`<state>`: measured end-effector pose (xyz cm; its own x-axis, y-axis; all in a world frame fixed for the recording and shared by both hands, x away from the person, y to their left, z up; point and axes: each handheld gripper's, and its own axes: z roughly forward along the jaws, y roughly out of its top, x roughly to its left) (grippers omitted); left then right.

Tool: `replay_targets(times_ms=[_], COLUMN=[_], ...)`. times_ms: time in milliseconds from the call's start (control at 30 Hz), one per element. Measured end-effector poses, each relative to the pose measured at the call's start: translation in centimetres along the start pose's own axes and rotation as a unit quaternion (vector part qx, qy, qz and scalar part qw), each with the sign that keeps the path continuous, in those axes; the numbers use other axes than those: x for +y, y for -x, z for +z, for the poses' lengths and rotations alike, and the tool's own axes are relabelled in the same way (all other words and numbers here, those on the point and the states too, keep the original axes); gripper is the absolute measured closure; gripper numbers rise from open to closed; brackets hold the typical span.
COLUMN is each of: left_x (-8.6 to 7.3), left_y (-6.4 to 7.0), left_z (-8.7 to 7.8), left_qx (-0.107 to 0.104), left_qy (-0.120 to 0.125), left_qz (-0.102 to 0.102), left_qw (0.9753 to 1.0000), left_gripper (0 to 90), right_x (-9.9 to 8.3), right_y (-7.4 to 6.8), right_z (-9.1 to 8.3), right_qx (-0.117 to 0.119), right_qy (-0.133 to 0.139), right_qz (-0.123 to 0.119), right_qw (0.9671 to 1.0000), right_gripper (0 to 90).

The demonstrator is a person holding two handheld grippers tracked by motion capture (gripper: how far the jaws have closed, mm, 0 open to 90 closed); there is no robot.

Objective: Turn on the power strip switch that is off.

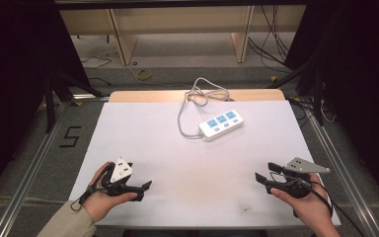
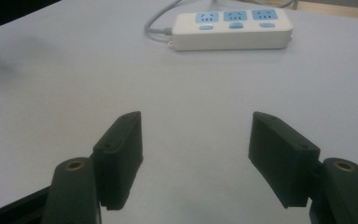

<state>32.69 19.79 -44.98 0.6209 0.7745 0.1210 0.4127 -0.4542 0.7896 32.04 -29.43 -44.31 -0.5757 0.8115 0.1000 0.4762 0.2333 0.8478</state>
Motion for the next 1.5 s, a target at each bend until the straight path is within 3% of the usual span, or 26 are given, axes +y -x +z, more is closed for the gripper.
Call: replay_targets(times_ms=[100,300,333,367,400,567,633,867,1067,1500], left_x=[0.1,0.1,0.1,0.1,0.2,0.3,0.3,0.3,0.4,0.4], left_y=[-0.5,-0.7,-0.7,-0.6,-0.6,-0.6,-0.6,-0.5,-0.4,-0.4], left_z=[0.4,0.7,0.7,0.7,0.7,0.8,0.8,0.9,1.1,1.2], left_qx=[0.018,0.027,0.028,0.028,0.028,0.025,0.024,0.023,0.020,0.017], left_qy=[0.008,0.006,0.005,0.006,0.006,0.005,0.005,0.005,0.002,0.000], left_qz=[0.002,0.002,0.004,0.003,0.002,0.003,-0.005,-0.009,-0.010,-0.013], left_qw=[0.9998,0.9996,0.9996,0.9996,0.9996,0.9997,0.9997,0.9997,0.9998,0.9998], left_gripper=[15.4,16.1,16.4,16.4,16.7,16.8,16.8,16.7,16.9,17.2], right_x=[-0.2,0.1,0.2,0.2,0.3,0.9,1.3,2.1,3.0,4.6], right_y=[0.3,0.4,0.3,0.3,0.3,0.4,0.5,0.4,0.1,0.5], right_z=[-0.1,-0.2,-0.1,-0.1,0.0,-0.1,0.1,0.8,1.9,4.4], right_qx=[-0.006,-0.020,-0.026,-0.026,-0.031,-0.041,-0.049,-0.048,-0.055,-0.056], right_qy=[-0.006,-0.018,-0.030,-0.030,-0.037,-0.037,-0.040,-0.048,-0.056,-0.063], right_qz=[0.006,0.009,0.002,0.002,-0.006,-0.007,-0.004,-0.007,-0.031,-0.046], right_qw=[0.9999,0.9996,0.9992,0.9992,0.9988,0.9985,0.9980,0.9977,0.9964,0.9954], right_gripper=[38.5,48.9,57.9,57.9,65.8,80.1,89.7,90.0,90.0,90.0])
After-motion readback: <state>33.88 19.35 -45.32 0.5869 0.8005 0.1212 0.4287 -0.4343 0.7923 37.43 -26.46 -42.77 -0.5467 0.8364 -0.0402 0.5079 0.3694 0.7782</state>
